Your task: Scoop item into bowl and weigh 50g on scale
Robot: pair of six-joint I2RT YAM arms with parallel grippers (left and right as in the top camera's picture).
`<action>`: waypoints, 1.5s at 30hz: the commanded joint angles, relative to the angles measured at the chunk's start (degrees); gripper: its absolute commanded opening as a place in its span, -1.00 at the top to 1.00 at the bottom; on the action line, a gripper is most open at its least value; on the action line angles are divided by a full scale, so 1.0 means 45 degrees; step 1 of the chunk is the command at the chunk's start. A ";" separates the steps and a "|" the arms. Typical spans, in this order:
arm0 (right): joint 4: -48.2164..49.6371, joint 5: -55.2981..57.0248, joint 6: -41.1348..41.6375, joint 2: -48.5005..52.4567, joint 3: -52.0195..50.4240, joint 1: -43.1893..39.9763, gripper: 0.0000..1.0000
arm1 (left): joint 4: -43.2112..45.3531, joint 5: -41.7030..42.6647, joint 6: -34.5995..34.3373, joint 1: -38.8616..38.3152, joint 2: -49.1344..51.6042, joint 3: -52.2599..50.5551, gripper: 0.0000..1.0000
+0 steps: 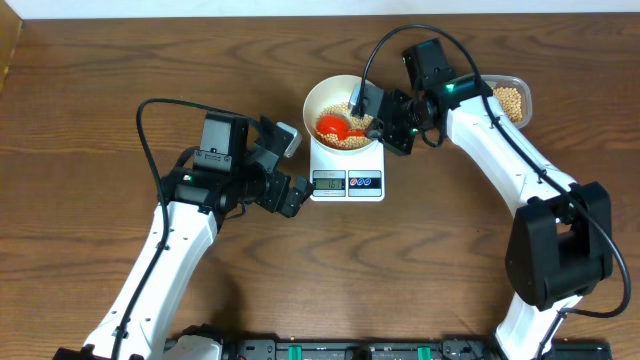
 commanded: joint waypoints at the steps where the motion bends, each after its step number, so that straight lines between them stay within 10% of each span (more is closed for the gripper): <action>1: -0.0010 -0.0991 0.0418 0.0155 0.0141 -0.0102 0.98 | -0.0034 -0.0073 0.0078 -0.0005 0.0034 -0.0005 -0.99; 45: 0.0627 -0.7227 0.3551 0.0034 0.0165 -0.2948 0.98 | -0.0034 -0.0073 0.0078 -0.0005 0.0034 -0.0005 -0.99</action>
